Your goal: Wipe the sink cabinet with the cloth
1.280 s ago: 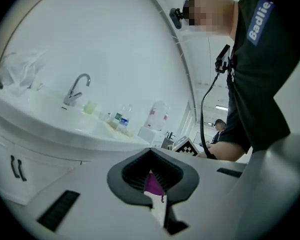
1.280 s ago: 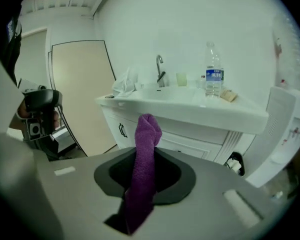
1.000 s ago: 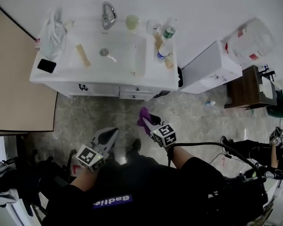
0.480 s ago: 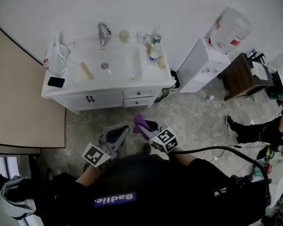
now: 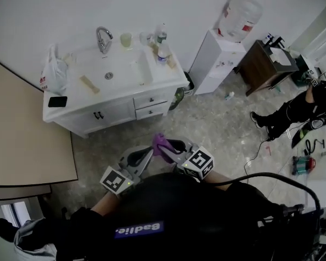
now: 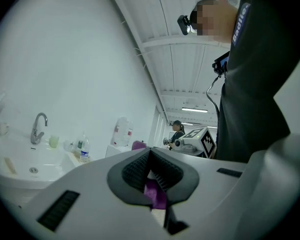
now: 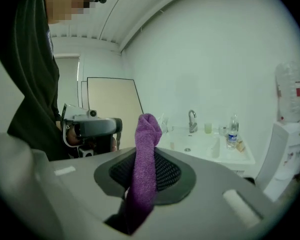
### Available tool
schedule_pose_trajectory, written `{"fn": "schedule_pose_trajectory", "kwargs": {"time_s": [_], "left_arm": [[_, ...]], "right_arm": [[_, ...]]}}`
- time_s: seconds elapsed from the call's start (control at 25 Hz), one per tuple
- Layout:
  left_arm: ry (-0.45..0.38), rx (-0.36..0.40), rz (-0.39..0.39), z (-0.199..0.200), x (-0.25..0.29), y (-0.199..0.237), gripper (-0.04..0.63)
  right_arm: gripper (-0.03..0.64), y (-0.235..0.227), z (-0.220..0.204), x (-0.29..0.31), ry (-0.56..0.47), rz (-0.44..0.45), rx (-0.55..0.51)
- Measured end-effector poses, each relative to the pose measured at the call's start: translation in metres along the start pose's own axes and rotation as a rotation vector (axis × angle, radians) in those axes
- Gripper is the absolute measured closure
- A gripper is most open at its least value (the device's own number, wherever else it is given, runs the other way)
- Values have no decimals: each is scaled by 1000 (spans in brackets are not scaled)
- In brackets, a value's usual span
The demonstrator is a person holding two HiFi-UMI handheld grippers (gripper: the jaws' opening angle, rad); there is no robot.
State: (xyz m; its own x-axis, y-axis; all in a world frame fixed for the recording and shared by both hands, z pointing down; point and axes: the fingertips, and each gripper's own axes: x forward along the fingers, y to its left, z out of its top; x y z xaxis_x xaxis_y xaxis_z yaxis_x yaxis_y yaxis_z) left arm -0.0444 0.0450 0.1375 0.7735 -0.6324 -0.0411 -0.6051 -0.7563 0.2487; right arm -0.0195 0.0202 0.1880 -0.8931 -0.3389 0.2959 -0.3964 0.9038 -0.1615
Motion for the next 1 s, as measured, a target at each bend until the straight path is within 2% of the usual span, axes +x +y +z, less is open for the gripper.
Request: {"fn": "schedule_pose_trajectory", "kwargs": {"time_s": [0.12, 0.36, 0.52, 1.0], "left_arm": [[18, 43, 6, 4, 8, -8, 604], [46, 92, 22, 9, 48, -27, 604], [74, 80, 20, 4, 69, -38, 604], [97, 77, 46, -9, 83, -44, 604]], "right_arm": [[545, 2, 13, -16, -59, 10, -30], [545, -22, 18, -60, -99, 6, -40], [545, -32, 8, -79, -117, 2, -8], [545, -54, -11, -95, -127, -25, 28]]}}
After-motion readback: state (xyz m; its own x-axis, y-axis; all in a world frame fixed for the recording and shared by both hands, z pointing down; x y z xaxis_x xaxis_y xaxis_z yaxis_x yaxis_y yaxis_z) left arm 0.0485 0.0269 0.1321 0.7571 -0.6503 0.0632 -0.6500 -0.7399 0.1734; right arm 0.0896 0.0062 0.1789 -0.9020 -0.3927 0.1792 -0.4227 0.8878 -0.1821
